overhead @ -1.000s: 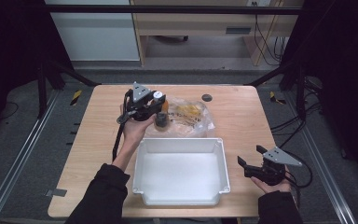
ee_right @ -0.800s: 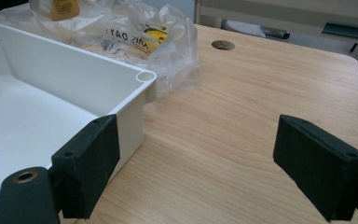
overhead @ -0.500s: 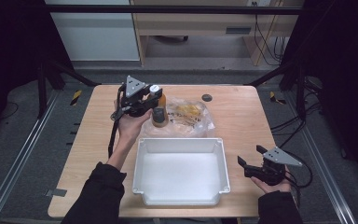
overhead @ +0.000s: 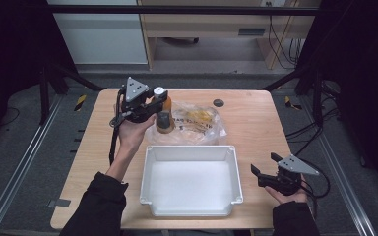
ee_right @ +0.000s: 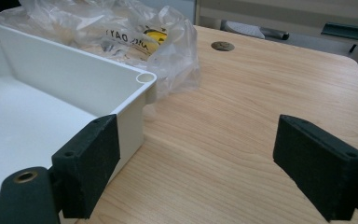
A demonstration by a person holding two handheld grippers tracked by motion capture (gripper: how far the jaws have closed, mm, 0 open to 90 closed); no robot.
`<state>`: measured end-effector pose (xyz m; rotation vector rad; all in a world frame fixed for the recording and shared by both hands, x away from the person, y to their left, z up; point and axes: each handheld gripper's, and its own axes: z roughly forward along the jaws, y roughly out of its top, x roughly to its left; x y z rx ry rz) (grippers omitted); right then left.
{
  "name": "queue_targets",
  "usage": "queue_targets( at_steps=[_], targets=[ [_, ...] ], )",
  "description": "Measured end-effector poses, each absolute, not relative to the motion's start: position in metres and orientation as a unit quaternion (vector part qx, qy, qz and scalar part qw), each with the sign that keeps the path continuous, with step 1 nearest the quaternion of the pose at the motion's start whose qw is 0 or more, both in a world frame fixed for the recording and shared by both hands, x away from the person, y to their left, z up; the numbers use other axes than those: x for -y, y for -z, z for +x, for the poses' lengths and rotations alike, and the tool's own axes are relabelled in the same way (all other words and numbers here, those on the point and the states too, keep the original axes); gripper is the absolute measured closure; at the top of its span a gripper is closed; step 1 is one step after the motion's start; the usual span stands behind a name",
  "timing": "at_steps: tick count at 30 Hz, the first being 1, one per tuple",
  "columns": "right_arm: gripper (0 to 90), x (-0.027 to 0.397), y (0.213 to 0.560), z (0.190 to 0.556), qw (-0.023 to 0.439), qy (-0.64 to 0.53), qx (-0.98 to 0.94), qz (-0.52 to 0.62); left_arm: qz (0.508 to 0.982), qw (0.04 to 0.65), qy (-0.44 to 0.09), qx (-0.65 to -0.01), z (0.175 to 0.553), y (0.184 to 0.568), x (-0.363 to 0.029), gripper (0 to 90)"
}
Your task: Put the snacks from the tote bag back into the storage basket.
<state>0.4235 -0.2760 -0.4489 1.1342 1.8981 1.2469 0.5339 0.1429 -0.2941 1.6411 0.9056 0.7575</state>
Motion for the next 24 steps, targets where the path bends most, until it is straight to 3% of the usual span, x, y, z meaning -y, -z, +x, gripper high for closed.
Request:
queue_targets(
  at_steps=[24],
  targets=[
    [14.9,0.276,0.449,0.423,0.298,-0.468,-0.714,0.427,0.698,0.536,-0.315,-0.356,0.498,0.288,-0.143,59.0]
  ],
)
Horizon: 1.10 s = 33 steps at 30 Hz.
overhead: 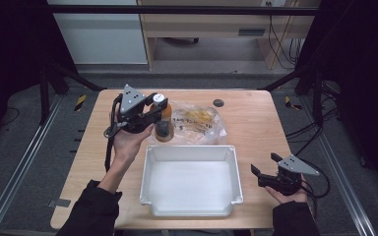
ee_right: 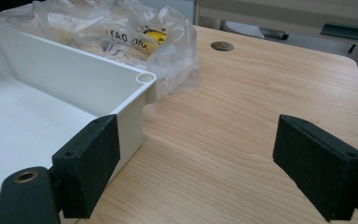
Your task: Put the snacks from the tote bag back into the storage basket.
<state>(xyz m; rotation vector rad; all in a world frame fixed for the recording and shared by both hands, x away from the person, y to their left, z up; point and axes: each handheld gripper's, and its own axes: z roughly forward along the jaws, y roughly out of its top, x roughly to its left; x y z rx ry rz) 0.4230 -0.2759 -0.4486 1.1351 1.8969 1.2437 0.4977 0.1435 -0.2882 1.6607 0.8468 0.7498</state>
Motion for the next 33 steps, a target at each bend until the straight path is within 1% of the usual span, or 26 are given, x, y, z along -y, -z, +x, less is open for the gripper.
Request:
queue_targets(
  at_steps=[13,33],
  targets=[
    [15.0,0.276,0.449,0.423,0.297,-0.468,-0.713,0.429,0.705,0.546,-0.296,-0.343,0.477,0.299,-0.141,59.0],
    [15.1,0.276,0.449,0.422,0.297,-0.467,-0.714,0.429,0.721,0.530,-0.280,-0.348,0.454,0.331,-0.150,59.0]
  ],
)
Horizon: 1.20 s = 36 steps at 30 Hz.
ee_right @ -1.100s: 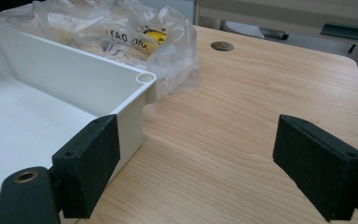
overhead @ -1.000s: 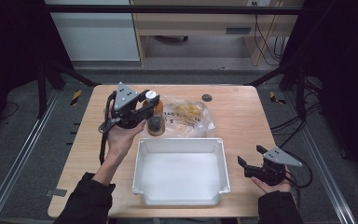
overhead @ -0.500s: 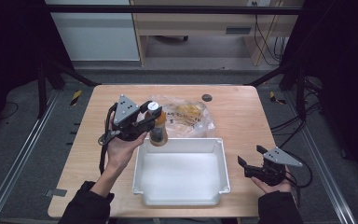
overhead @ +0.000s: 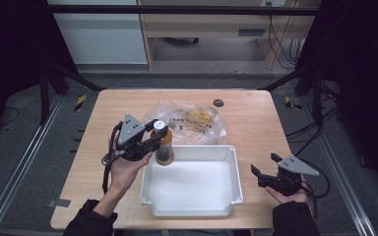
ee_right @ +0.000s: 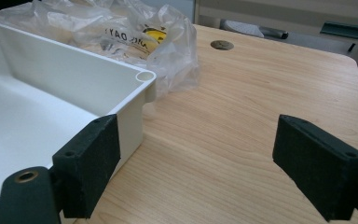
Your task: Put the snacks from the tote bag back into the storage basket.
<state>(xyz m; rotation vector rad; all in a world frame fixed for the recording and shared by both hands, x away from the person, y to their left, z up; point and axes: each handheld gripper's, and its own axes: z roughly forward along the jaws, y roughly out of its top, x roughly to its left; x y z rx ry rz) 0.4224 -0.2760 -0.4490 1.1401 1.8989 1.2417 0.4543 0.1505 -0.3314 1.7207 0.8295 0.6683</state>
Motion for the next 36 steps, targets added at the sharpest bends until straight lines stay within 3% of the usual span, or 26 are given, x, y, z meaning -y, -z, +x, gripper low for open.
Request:
queue_targets(
  at_steps=[36],
  targets=[
    [15.6,0.276,0.450,0.421,0.296,-0.466,-0.716,0.426,0.752,0.498,-0.247,-0.355,0.432,0.380,-0.149,59.0]
  ],
)
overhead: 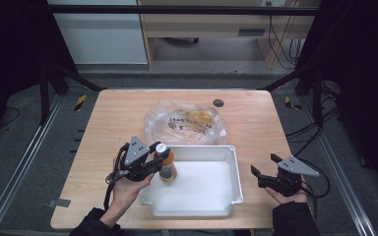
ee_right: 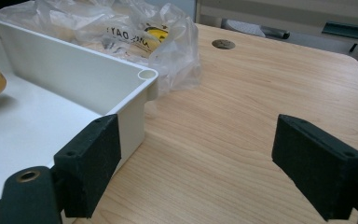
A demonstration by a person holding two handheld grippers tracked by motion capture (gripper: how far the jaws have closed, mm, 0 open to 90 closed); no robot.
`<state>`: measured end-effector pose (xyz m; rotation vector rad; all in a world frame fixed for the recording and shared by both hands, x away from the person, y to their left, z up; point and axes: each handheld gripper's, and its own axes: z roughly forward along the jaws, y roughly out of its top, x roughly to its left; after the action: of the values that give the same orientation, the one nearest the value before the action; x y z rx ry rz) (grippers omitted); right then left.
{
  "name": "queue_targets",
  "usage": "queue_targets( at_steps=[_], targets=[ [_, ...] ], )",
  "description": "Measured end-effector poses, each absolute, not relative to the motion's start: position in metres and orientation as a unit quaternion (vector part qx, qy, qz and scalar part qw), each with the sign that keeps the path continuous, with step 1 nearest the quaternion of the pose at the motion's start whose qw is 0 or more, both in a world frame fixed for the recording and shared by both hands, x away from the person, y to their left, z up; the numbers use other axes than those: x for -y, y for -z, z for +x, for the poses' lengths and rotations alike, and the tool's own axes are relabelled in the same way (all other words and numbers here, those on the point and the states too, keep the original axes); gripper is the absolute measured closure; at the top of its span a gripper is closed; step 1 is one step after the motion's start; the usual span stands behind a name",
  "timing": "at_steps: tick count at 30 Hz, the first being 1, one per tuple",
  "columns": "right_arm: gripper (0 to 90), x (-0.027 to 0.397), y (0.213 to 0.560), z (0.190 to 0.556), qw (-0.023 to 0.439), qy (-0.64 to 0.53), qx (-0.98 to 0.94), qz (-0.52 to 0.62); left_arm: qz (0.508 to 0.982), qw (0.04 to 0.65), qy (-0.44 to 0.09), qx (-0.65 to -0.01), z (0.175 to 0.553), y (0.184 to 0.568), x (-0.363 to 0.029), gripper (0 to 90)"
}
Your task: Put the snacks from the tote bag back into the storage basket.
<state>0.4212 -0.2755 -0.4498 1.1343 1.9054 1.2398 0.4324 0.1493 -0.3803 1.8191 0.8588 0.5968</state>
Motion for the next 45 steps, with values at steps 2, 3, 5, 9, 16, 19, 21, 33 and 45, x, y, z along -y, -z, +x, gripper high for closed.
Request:
queue_targets(
  at_steps=[2,3,5,9,16,19,21,33,45],
  targets=[
    [15.6,0.275,0.450,0.421,0.296,-0.466,-0.716,0.427,0.753,0.496,-0.244,-0.356,0.431,0.383,-0.149,59.0],
    [15.6,0.275,0.450,0.421,0.296,-0.467,-0.716,0.427,0.755,0.495,-0.244,-0.354,0.431,0.383,-0.149,59.0],
    [15.6,0.276,0.449,0.421,0.295,-0.467,-0.716,0.427,0.757,0.492,-0.242,-0.356,0.430,0.385,-0.149,59.0],
    [15.6,0.276,0.450,0.421,0.295,-0.466,-0.716,0.427,0.763,0.485,-0.238,-0.356,0.430,0.389,-0.148,59.0],
    [15.6,0.275,0.450,0.421,0.297,-0.467,-0.717,0.426,0.764,0.483,-0.235,-0.356,0.427,0.393,-0.148,59.0],
    [15.6,0.275,0.450,0.421,0.295,-0.466,-0.717,0.427,0.766,0.484,-0.235,-0.352,0.426,0.394,-0.147,58.9],
    [15.7,0.275,0.450,0.421,0.295,-0.466,-0.717,0.427,0.768,0.485,-0.236,-0.345,0.426,0.396,-0.145,58.8],
    [15.6,0.275,0.450,0.421,0.294,-0.465,-0.719,0.426,0.758,0.499,-0.226,-0.354,0.427,0.404,-0.145,53.2],
    [15.6,0.275,0.450,0.420,0.295,-0.465,-0.718,0.426,0.750,0.511,-0.220,-0.358,0.427,0.400,-0.154,37.3]
  ],
)
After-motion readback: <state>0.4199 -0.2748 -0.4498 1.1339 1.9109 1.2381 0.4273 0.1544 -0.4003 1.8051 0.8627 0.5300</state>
